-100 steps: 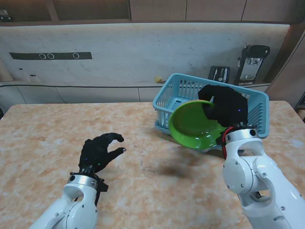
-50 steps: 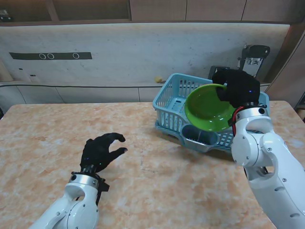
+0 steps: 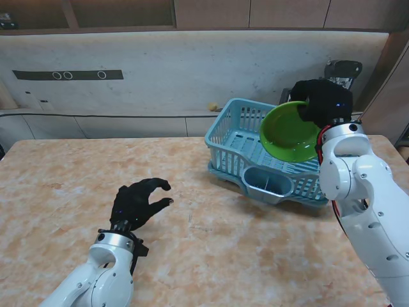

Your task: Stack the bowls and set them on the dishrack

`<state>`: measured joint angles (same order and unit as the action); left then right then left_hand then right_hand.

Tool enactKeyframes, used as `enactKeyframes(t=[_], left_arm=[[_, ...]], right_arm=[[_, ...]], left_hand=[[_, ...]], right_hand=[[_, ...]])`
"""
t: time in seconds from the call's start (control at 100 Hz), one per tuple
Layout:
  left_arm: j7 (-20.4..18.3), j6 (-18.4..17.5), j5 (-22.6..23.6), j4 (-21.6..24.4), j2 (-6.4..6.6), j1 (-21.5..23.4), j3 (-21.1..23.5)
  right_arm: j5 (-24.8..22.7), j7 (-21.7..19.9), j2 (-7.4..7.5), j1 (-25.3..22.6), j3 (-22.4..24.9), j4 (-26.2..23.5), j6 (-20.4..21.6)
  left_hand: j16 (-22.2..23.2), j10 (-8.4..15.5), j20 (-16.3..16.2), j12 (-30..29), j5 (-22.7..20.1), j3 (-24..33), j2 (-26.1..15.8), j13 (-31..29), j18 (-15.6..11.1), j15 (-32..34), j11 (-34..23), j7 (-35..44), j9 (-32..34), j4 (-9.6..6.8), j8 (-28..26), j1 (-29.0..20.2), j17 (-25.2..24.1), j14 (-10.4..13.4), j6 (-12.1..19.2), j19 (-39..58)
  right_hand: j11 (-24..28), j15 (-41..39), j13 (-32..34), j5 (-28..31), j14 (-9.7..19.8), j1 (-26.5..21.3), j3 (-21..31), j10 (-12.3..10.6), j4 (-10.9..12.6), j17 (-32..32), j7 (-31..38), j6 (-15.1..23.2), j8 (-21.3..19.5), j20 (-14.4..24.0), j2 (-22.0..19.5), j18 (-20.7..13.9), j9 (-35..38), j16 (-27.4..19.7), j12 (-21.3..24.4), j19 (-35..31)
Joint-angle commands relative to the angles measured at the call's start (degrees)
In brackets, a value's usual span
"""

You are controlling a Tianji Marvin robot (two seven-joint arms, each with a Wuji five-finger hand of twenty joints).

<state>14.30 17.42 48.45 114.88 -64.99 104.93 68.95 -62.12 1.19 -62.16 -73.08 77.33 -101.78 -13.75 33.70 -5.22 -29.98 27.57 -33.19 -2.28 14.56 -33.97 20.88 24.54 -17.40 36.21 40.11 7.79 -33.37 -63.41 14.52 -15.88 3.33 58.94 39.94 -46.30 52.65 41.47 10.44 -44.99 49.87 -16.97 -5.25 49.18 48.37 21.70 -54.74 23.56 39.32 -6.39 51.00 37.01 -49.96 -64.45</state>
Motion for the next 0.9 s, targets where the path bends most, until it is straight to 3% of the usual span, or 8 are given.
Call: enactKeyframes(t=[0.0, 0.44, 0.89], left_arm=[[-0.8, -0.2, -0.1, 0.1, -0.12, 0.1, -0.1], [-0.3, -0.8, -0.4, 0.1, -0.20, 0.4, 0.4], [-0.2, -1.1, -0.8, 0.0, -0.24, 0.6, 0.7]], right_arm=[[-0.7, -0.9, -0.05, 1.5, -0.5, 1.0, 0.1], [-0.1, -3.4, 0.17, 9.5, -6.7, 10.9, -3.4], [1.8, -3.8, 0.00, 14.6, -12.2, 18.1, -5.9]], left_hand=[[0.6, 0.2, -0.7, 0.5, -1.1, -1.0, -1.8, -0.4, 0.6, 0.1, 0.1, 0.5, 0.5, -1.51, -1.4, -1.0, -0.4, -0.4, 1.4, 0.8], [0.6, 0.2, -0.7, 0.4, -1.1, -1.0, -2.0, -0.4, 0.6, 0.1, 0.2, 0.5, 0.6, -1.47, -1.5, -0.9, -0.4, -0.4, 1.5, 0.8], [0.6, 0.3, -0.7, 0.4, -1.2, -1.0, -2.1, -0.3, 0.6, 0.1, 0.2, 0.5, 0.6, -1.49, -1.5, -0.9, -0.4, -0.4, 1.4, 0.8]], right_hand=[[-0.3, -0.8, 0.5, 3.6, 4.4, -8.2, 4.6, -1.6, 2.1, -0.1, 9.0, 6.7, -1.7, 0.9, -12.1, -3.6, -1.8, 2.7, 0.8, 0.3], [-0.8, 0.5, -2.2, 3.6, 3.8, -8.9, 2.2, -0.5, 1.9, -3.1, 5.9, 4.8, 1.9, 0.1, -13.1, -2.6, -4.0, 2.6, 1.9, 2.9], [-1.3, 1.5, -3.7, 3.0, 3.4, -9.1, 0.6, 0.0, 1.8, -4.9, 4.4, 3.5, 4.0, 0.3, -13.8, -1.9, -5.4, 2.5, 2.3, 4.9]])
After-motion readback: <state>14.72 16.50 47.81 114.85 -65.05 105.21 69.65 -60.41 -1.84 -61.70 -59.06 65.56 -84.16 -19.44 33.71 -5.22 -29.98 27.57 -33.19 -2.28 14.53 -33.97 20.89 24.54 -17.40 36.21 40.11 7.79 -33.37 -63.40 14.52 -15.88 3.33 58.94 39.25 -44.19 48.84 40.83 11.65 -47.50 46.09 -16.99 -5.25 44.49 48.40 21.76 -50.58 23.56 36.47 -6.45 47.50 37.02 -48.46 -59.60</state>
